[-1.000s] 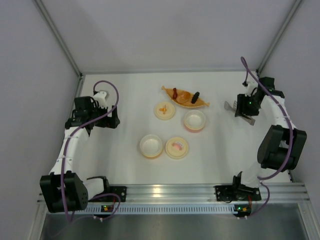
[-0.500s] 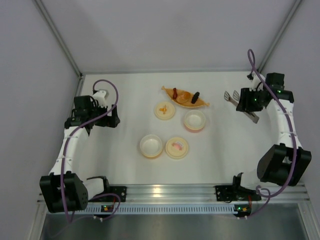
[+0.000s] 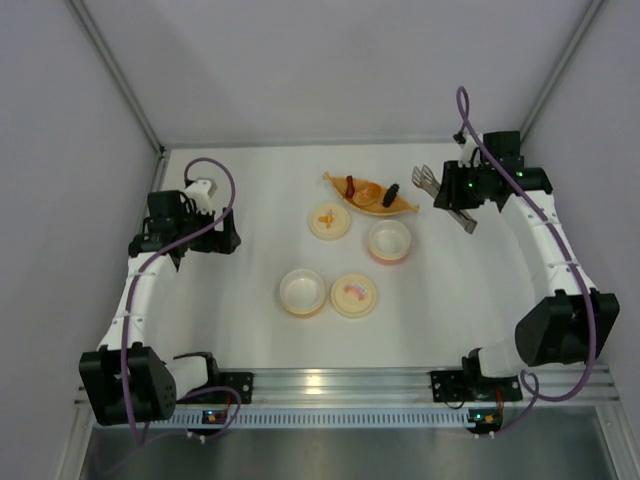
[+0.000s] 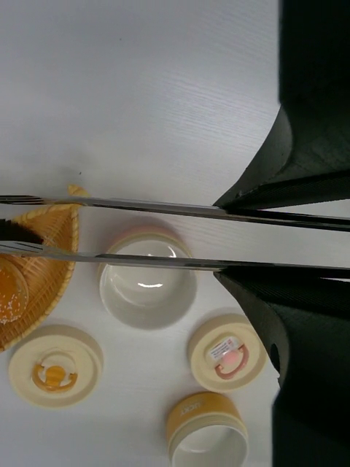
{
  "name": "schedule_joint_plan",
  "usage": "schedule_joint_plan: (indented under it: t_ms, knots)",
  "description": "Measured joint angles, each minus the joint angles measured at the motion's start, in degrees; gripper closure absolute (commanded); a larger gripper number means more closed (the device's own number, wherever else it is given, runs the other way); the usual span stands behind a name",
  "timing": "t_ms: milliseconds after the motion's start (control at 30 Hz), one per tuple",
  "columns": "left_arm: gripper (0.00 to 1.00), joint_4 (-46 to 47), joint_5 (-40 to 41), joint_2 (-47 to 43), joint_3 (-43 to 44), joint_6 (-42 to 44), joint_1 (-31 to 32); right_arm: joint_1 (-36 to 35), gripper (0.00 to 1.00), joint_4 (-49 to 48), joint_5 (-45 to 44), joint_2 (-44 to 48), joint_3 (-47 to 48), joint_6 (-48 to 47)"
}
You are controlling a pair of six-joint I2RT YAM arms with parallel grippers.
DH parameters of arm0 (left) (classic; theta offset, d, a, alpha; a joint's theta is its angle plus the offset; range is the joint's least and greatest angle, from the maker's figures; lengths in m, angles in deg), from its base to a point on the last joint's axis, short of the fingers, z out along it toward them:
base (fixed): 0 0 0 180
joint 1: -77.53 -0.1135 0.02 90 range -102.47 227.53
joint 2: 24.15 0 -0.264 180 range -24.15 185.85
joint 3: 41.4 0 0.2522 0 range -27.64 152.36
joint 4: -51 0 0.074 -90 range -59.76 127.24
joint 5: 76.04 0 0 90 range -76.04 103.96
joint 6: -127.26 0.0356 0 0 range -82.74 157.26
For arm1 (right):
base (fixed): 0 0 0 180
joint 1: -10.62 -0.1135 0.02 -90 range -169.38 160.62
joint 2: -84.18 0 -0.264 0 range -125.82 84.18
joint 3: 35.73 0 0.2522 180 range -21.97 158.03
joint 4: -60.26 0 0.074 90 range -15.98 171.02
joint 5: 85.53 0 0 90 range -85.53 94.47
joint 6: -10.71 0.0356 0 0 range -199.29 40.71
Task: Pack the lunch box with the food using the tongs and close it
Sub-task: Pick up the clamp at the center of the board, then pick up the fake food from the plate.
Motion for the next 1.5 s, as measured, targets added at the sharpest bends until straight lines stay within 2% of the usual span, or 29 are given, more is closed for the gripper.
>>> schedule_joint_plan:
  t_ms: [167, 500, 800, 967, 1100, 1500]
  knots:
    - [0.02, 0.0, 0.3, 0.0, 0.0, -0.2, 0.0, -6.1, 0.64, -1.7, -3.8, -2.9, 0.9, 4.0]
    - [0.02, 0.0, 1.1, 0.5, 0.0, -0.5, 0.0, -12.9, 0.61, -4.0, -10.9, -6.9, 0.8, 11.1]
    - [0.02, 0.0, 2.1, 1.0, 0.0, -0.5, 0.0, -17.5, 0.66, -7.0, -20.4, -9.5, 1.7, 16.0]
    - [0.02, 0.0, 3.1, 1.0, 0.0, -0.5, 0.0, -19.1, 0.60, -7.1, -25.2, -11.6, 1.7, 18.6]
    - [0.02, 0.1, 3.7, 1.0, 0.0, -0.3, 0.0, -19.6, 0.59, -7.0, -27.6, -12.5, 2.5, 19.9]
    - [0.02, 0.2, 4.1, 2.1, 0.0, -0.2, 0.0, -21.6, 0.55, -7.1, -28.7, -16.1, 4.7, 20.9]
